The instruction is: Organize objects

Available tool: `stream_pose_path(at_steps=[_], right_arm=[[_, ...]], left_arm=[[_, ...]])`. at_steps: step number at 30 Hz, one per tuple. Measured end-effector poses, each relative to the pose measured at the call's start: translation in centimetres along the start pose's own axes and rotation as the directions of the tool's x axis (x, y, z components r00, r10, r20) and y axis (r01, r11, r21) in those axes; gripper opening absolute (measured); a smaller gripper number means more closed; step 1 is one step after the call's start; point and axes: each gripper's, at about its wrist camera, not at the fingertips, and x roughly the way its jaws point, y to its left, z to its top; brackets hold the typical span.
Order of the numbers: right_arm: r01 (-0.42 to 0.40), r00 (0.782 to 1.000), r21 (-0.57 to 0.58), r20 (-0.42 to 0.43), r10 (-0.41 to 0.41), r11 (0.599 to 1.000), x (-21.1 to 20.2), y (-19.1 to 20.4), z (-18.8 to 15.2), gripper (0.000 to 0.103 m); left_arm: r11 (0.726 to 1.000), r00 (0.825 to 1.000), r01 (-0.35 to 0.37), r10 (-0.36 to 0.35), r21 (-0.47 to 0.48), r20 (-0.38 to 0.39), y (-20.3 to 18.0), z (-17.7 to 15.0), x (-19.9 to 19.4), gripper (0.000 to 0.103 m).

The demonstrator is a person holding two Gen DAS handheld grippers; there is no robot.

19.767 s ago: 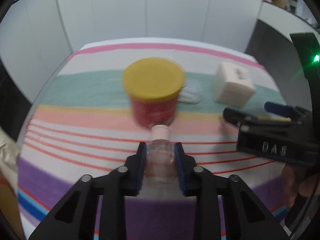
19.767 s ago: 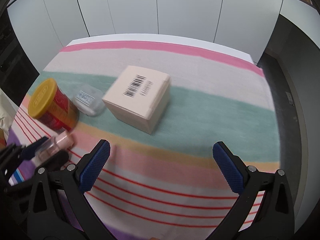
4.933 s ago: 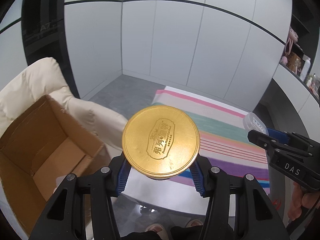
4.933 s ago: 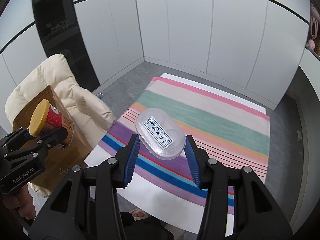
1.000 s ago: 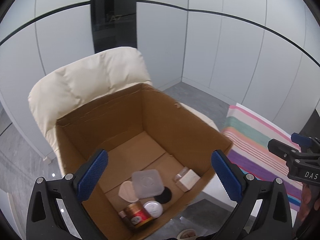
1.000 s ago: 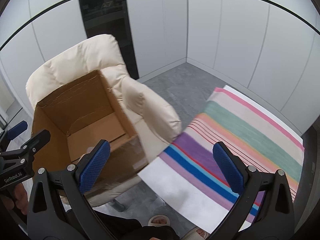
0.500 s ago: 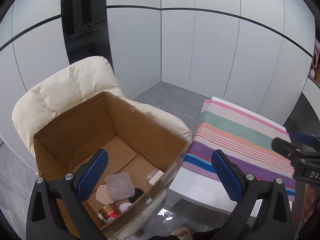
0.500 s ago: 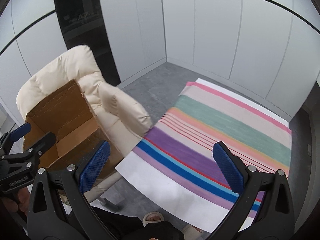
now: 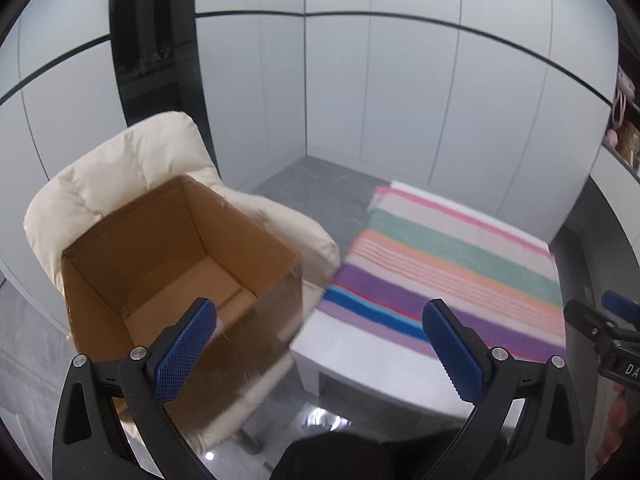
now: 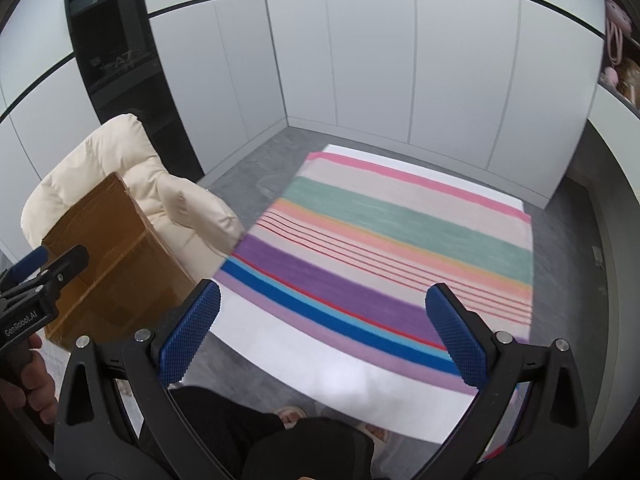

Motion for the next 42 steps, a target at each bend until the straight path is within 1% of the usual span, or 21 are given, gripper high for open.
stream_pose_path(at_steps=[2,4,7,9,12,15,19,21,24,29,42], right_arm=[[0.008,1.0,0.0,-0.005,-0.008,1.0,-0.8,-0.8,-0.8,0.103],[0.024,1.0,0.008,-0.014,-0.024,1.0,-1.5,-1.5,-1.7,0.103],[0.027,0.999,0.016,-0.026,-0.026,1.0,-2.7,-2.1,-2.9,0.103],[0.036,0.999,0.009,-0.026,-0.036,0.999,-3.3,-2.2,-3.5,0.103],[0.049,0.998,0.005,-0.034,-0.049,0.999,-4.2,-2.6,-4.5,0.103],[0.059,0.997,0.015,-0.049,-0.058,0.998,-4.8,-3.2,-5.4,0.103],[0.065,0.996,0.033,-0.057,-0.063,0.997,-5.0,-3.7,-5.5,0.103],[0.059,0.996,0.036,-0.064,-0.057,0.998,-4.8,-3.7,-5.4,0.103],[0.053,0.996,0.042,-0.075,-0.05,0.998,-4.5,-3.8,-5.3,0.103],[0.059,0.996,0.028,-0.075,-0.057,0.998,-4.4,-3.4,-5.3,0.103],[0.075,0.994,0.019,-0.076,-0.073,0.997,-4.1,-3.0,-5.1,0.103]], left_arm=[[1.0,1.0,-0.009,0.009,0.026,-0.019,-1.0,-0.7,-0.4,0.103],[0.999,0.999,0.0,0.002,0.053,-0.032,-1.9,-1.7,-0.9,0.103],[0.995,0.999,0.014,-0.009,0.101,-0.052,-3.6,-3.2,-2.1,0.103],[0.994,0.998,0.034,-0.028,0.108,-0.058,-4.3,-3.9,-2.8,0.103],[0.996,0.998,0.044,-0.04,0.08,-0.057,-4.9,-4.6,-3.8,0.103],[0.992,0.998,0.038,-0.032,0.121,-0.047,-5.8,-5.5,-4.6,0.103],[0.992,0.995,0.05,-0.039,0.113,-0.097,-6.2,-6.4,-4.3,0.103],[0.991,0.995,0.041,-0.029,0.124,-0.097,-6.4,-6.4,-4.1,0.103],[0.991,0.995,0.045,-0.034,0.126,-0.09,-6.5,-6.2,-4.0,0.103],[0.992,0.994,0.043,-0.03,0.12,-0.108,-6.3,-6.3,-3.6,0.103],[0.992,0.995,0.034,-0.023,0.121,-0.095,-6.1,-6.2,-3.8,0.103]])
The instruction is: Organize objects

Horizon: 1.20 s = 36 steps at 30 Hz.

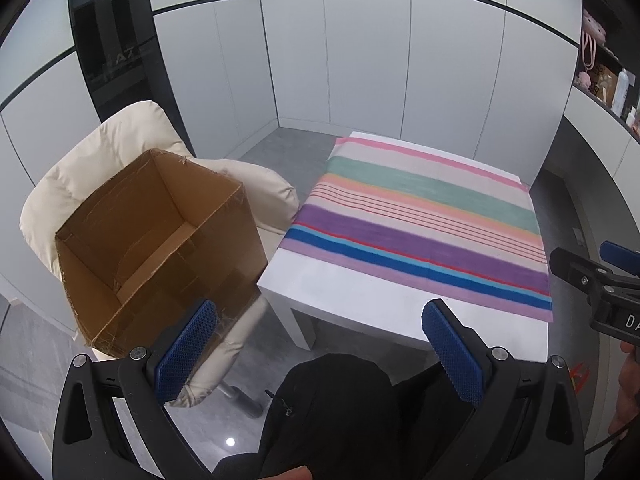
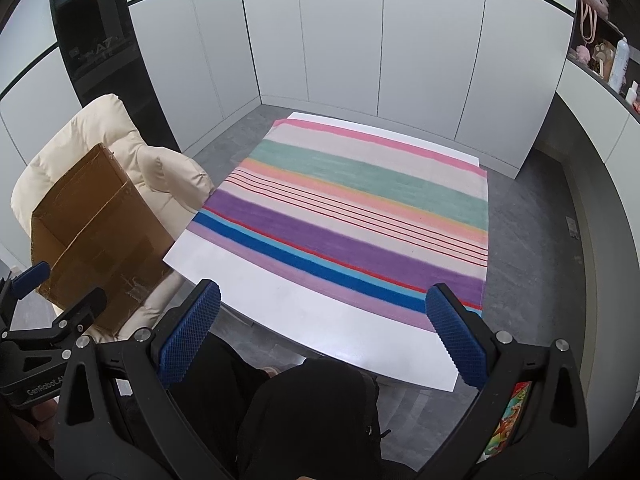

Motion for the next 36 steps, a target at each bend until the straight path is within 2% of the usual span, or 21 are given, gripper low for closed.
stream_pose_path(at_steps=[36], right_arm=[[0.006,1.0,-0.031,0.009,-0.006,0.999,0.01,0.08,0.28,0.103]], left_arm=[[1.0,1.0,-0.001,0.001,0.002,0.017,0.41,0.05,-0.19,0.103]])
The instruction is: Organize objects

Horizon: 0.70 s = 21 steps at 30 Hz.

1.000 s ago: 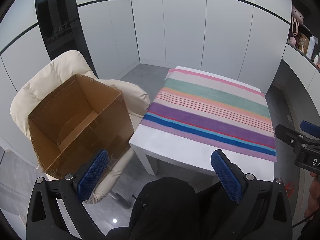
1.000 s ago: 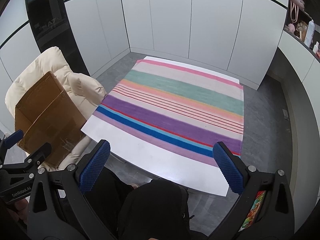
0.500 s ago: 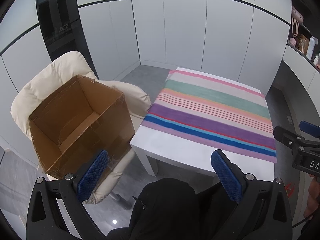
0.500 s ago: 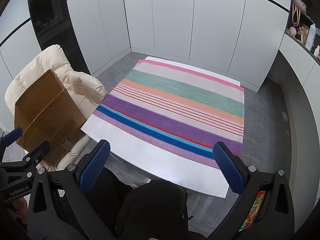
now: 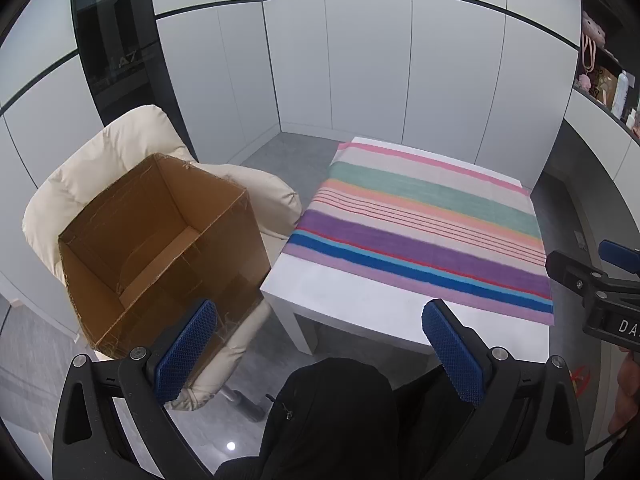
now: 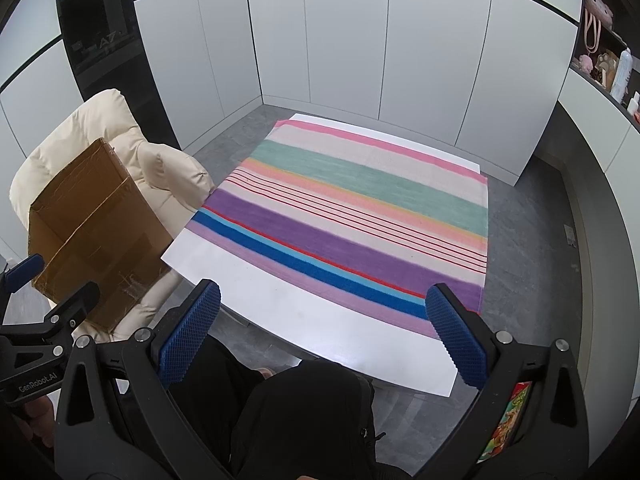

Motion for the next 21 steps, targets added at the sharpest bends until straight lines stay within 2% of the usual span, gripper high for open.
stream_pose_path(at_steps=[21], right_arm=[[-0.001,1.0,0.0,0.001,0.001,1.0,-0.04,0.09,0.01,0.103]], left_arm=[[1.0,1.0,-0.006,0.006,0.005,0.006,-0.3,-0.04,-0.08,0.103]])
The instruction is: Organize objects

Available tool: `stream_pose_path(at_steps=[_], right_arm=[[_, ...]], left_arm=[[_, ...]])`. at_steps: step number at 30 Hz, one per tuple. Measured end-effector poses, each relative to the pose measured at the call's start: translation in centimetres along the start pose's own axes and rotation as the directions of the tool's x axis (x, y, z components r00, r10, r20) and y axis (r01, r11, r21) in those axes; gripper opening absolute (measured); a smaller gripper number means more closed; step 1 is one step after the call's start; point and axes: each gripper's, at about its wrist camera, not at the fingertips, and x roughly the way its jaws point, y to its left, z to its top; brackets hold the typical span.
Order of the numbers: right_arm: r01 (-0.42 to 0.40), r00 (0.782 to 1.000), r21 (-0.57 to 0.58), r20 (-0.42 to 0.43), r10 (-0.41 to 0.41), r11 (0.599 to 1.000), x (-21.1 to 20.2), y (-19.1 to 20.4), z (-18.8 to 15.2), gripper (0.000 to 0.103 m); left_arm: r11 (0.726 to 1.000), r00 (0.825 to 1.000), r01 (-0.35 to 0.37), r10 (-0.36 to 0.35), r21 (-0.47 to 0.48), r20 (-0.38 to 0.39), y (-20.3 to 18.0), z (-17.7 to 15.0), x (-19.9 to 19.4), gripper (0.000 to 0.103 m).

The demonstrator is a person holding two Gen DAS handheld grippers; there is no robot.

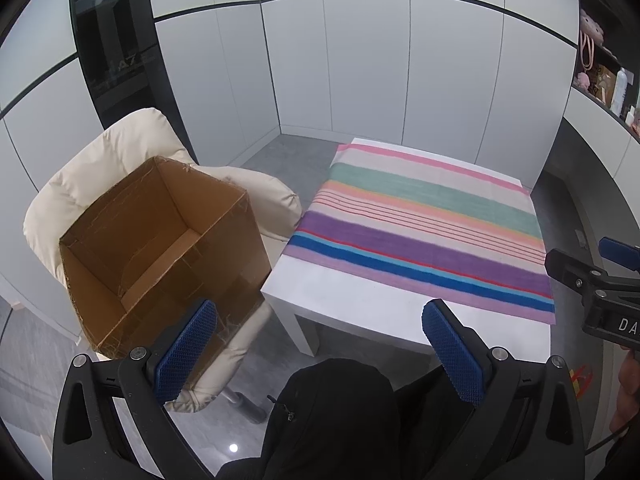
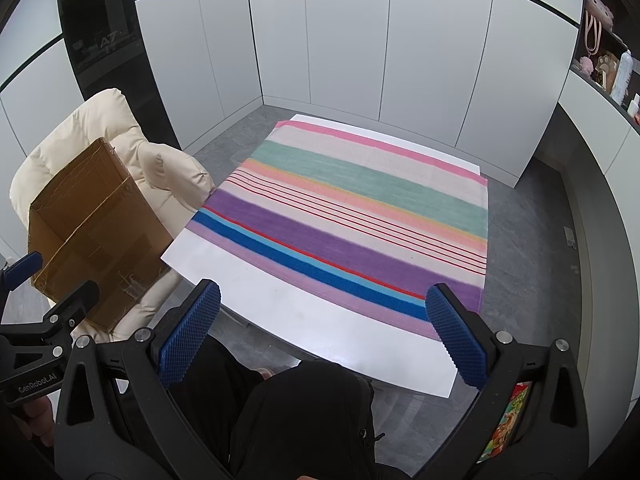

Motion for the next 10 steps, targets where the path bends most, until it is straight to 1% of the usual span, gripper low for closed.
stream_pose_path(at_steps=[10], right_arm=[[0.001,1.0,-0.004,0.002,-0.001,1.0,-0.04,0.04,0.04,0.103]], left_arm=[[1.0,1.0,-0.002,0.002,0.001,0.0,-0.05,0.05,-0.14,0.103]])
